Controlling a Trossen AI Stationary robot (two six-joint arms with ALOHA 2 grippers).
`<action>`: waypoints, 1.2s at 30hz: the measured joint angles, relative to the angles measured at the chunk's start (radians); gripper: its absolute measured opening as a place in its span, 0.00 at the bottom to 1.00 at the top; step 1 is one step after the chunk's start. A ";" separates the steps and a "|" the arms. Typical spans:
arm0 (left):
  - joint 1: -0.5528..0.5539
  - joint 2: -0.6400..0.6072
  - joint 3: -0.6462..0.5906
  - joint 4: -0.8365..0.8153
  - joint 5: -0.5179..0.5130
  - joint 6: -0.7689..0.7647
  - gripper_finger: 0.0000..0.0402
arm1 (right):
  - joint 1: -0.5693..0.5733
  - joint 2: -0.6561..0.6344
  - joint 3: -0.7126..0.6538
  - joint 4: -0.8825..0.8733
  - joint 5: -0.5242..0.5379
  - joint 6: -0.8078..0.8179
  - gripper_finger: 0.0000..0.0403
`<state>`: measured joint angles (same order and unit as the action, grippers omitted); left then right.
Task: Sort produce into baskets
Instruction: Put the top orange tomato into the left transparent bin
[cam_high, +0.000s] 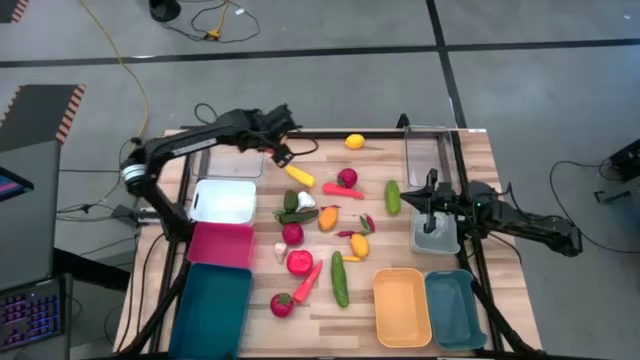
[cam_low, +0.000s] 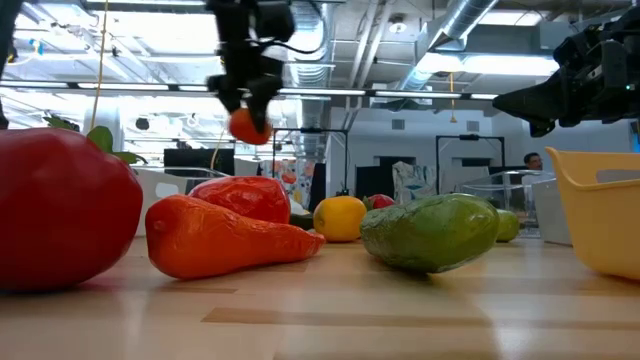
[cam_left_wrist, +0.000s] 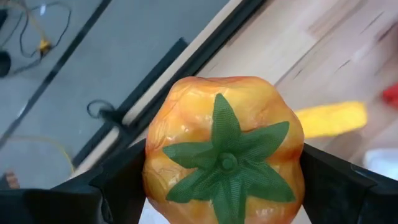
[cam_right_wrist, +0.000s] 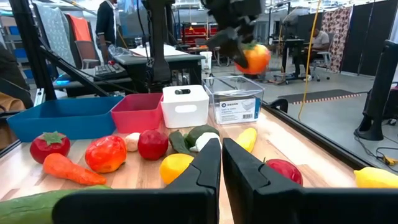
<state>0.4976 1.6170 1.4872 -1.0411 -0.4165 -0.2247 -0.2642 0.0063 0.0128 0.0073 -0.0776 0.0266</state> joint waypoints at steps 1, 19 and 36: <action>0.006 -0.037 -0.053 0.017 -0.001 -0.016 0.80 | 0.000 0.000 0.000 0.000 0.000 0.000 0.12; 0.243 -0.376 -0.698 0.583 0.169 -0.046 0.81 | 0.000 0.000 0.000 0.000 0.000 0.000 0.12; 0.297 -0.372 -0.818 0.659 0.229 -0.050 0.82 | 0.000 0.000 0.000 0.000 0.000 0.000 0.12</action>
<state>0.7948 1.2453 0.6688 -0.3816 -0.1876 -0.2745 -0.2642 0.0063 0.0128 0.0072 -0.0776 0.0267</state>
